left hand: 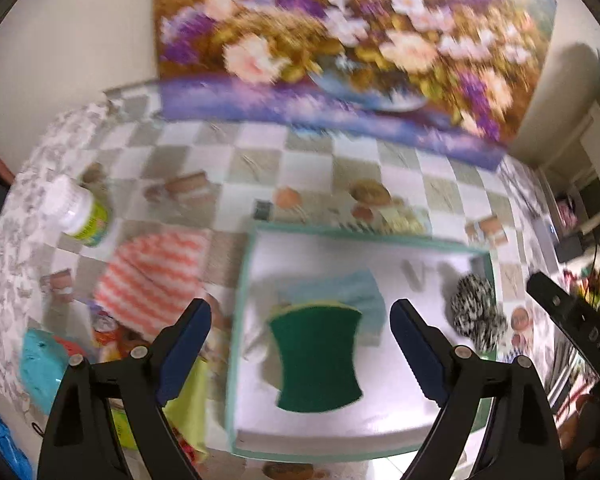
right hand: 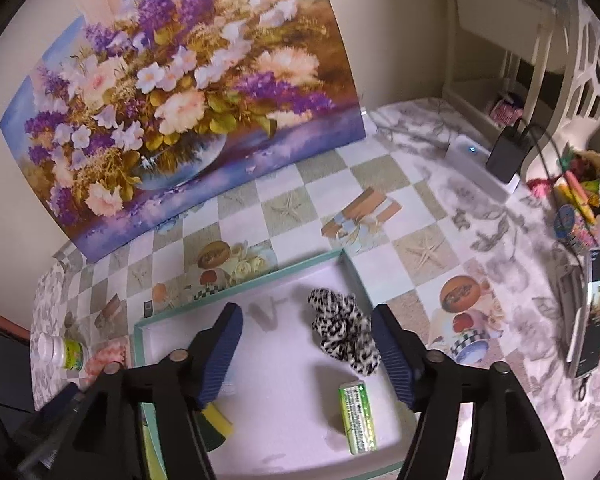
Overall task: Organize soft objects
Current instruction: 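Move both tools back toward the pink striped cloth on the pile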
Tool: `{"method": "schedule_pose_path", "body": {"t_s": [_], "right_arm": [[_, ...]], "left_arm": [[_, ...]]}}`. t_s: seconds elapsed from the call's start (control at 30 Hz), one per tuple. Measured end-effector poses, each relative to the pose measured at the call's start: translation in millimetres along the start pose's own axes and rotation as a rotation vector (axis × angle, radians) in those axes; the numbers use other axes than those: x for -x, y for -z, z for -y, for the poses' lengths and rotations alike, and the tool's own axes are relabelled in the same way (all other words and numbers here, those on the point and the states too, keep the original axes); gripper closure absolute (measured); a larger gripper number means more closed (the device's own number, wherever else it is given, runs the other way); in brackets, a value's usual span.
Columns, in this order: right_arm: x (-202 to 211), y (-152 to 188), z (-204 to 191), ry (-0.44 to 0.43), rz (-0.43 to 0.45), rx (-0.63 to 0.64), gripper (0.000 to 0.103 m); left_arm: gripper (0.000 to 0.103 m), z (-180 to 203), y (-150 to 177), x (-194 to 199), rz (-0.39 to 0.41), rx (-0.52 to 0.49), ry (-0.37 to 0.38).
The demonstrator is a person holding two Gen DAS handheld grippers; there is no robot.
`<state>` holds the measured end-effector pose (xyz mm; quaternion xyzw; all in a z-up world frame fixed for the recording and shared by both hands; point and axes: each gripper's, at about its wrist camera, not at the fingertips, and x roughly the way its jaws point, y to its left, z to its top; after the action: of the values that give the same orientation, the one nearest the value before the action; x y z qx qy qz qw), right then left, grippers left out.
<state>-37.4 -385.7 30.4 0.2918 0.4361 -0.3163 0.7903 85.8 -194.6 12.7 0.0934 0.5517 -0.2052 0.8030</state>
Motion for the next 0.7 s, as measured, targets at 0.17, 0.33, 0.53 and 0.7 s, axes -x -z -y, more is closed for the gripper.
{"method": "schedule_pose_path", "body": {"t_s": [0.17,0.33,0.53,0.7], "right_arm": [[15,-2,-2,0.015,0.037,0.019,0.021],[24,-2,-8,0.037,0.064,0.046,0.004],[24,2,-24,0.045,0.059,0.085,0.002],[20,8,-49,0.036,0.054,0.126,0.002]], "left_arm": [[0.012,-32,-9,15,0.052,0.027,-0.043],[0.012,-80,-19,24,0.086,0.104,-0.112],[0.012,-145,-22,31,0.111,0.205,-0.240],[0.012,-192,-21,34,0.111,0.284,-0.287]]}}
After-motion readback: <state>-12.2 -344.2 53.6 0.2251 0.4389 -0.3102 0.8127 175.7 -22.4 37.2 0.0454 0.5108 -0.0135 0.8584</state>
